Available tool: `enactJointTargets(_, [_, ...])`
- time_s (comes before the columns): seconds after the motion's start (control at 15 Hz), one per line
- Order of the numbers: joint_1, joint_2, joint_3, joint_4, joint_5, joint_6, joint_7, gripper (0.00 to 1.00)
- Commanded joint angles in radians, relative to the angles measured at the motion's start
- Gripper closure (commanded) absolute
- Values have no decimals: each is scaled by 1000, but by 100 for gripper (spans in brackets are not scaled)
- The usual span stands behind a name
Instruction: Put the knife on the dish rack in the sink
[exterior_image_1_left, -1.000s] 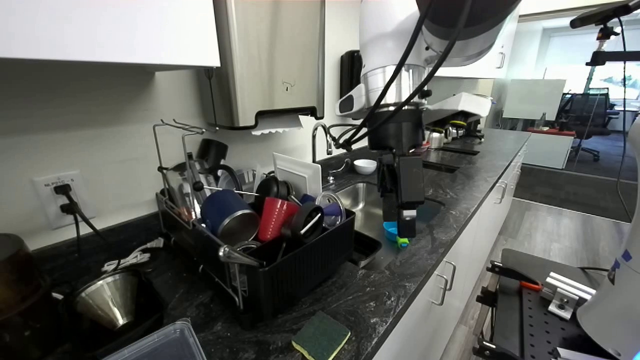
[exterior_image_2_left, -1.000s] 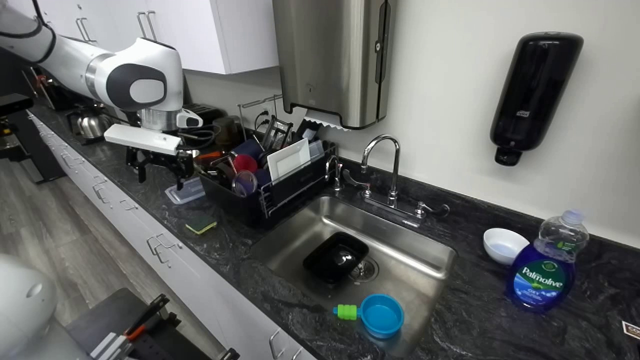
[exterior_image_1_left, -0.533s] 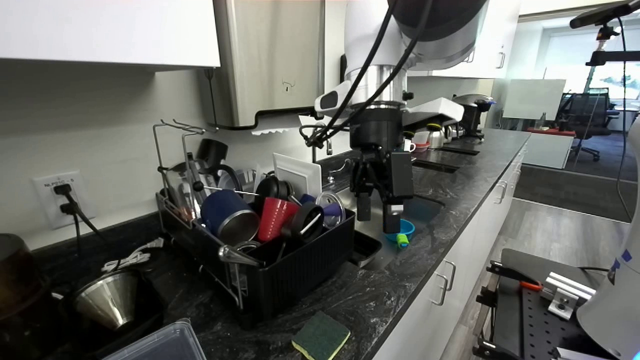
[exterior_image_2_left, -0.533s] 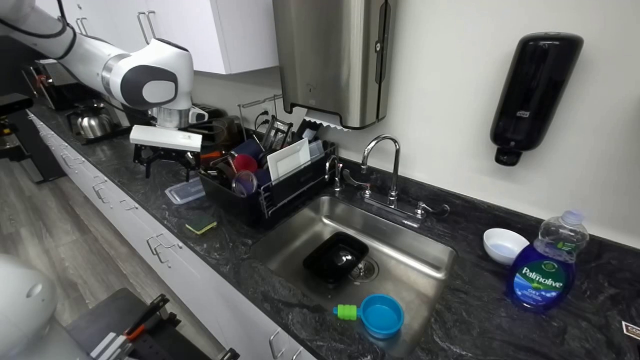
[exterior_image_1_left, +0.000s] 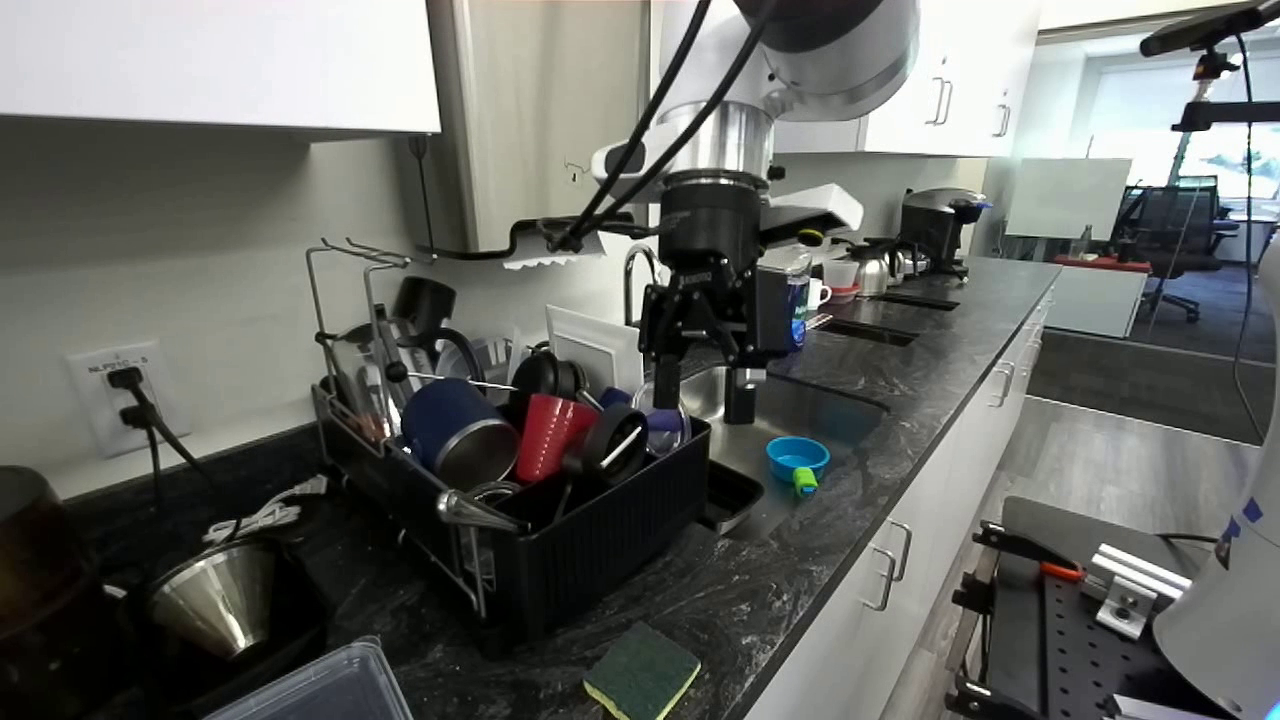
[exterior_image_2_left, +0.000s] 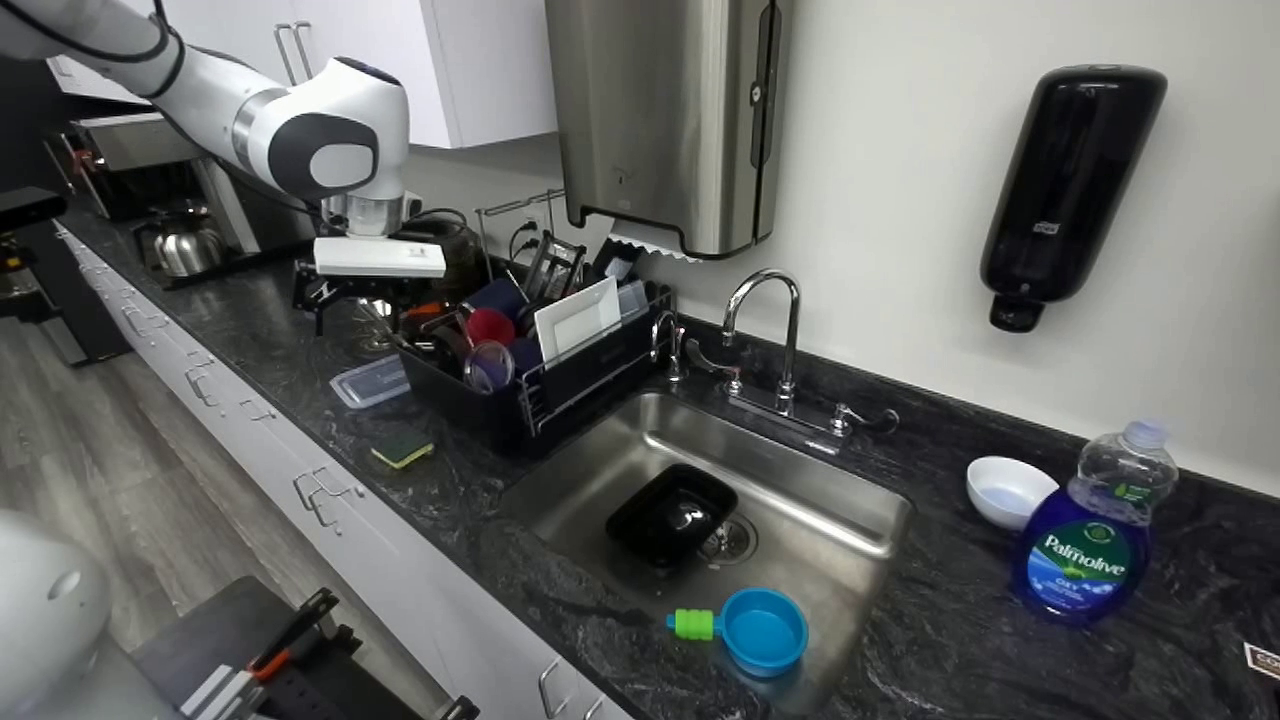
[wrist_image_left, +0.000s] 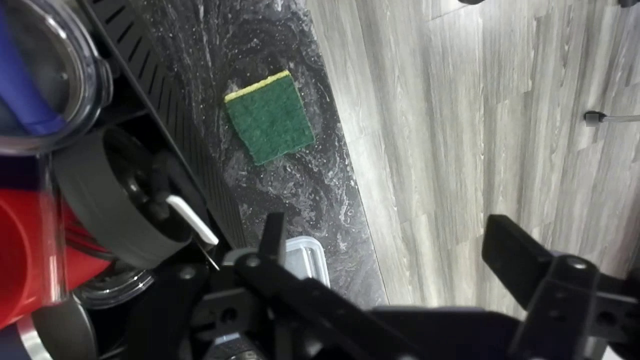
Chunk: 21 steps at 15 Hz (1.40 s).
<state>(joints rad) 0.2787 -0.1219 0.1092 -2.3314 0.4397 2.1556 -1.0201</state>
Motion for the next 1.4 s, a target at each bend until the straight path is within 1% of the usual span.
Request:
enactJointTargets(0.0, [-22, 39, -3, 47, 45, -19, -149, 0])
enactJointTargets(0.27, [-34, 73, 2, 85, 98, -27, -281, 0])
enactJointTargets(0.47, [-38, 99, 13, 104, 114, -20, -349, 0])
enactJointTargets(0.53, [-38, 107, 18, 109, 116, -18, -356, 0])
enactJointTargets(0.6, [-40, 111, 23, 112, 104, -21, -320, 0])
enactJointTargets(0.67, [-42, 91, 26, 90, 92, -4, -311, 0])
enactJointTargets(1.13, [-43, 93, 30, 91, 92, -4, -309, 0])
enactJointTargets(1.33, [-32, 130, 47, 120, 97, -2, -382, 0])
